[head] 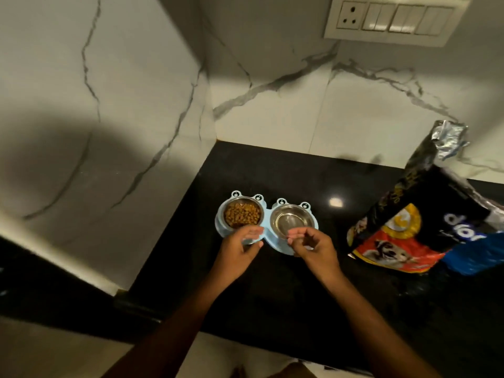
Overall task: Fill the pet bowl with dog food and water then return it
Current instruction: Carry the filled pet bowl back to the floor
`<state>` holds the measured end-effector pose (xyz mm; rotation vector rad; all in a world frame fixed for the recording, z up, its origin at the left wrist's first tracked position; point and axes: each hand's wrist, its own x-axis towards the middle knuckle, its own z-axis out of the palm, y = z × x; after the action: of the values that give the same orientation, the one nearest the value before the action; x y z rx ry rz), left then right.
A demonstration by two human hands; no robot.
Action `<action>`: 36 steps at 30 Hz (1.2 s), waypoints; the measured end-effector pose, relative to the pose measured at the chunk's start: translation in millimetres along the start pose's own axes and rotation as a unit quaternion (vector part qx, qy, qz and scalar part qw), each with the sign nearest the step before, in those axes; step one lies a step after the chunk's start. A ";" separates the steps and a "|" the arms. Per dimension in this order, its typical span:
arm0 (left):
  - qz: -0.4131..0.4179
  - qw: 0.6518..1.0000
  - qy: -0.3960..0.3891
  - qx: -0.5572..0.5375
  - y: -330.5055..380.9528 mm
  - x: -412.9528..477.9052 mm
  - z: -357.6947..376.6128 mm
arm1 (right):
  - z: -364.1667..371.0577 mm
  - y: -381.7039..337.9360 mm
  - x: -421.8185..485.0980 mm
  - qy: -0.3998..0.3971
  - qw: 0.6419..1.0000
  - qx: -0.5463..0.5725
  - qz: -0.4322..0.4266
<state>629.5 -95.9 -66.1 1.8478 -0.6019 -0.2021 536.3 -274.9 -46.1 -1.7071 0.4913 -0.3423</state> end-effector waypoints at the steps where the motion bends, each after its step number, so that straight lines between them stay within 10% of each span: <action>1: 0.007 1.000 0.014 0.015 -5.1 5.2 -9.6 | 0.9 1.3 2.6 0.027 0.999 -0.015 -0.018; 7: 0.084 0.989 0.085 0.091 -38.4 36.1 -55.9 | -8.2 21.3 10.9 0.115 0.977 -0.157 -0.085; 12: -0.023 0.995 -0.046 0.081 -59.2 52.2 -62.6 | -11.0 23.0 16.2 0.051 0.970 -0.236 -0.007; 36: -0.002 0.987 -0.092 0.134 -55.0 55.5 -57.5 | -7.0 37.3 24.1 0.010 0.990 -0.140 0.032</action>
<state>717.8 -62.1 -87.7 2.1044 -0.7848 -0.3102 548.7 -298.3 -82.4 -1.9552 0.6308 -0.2520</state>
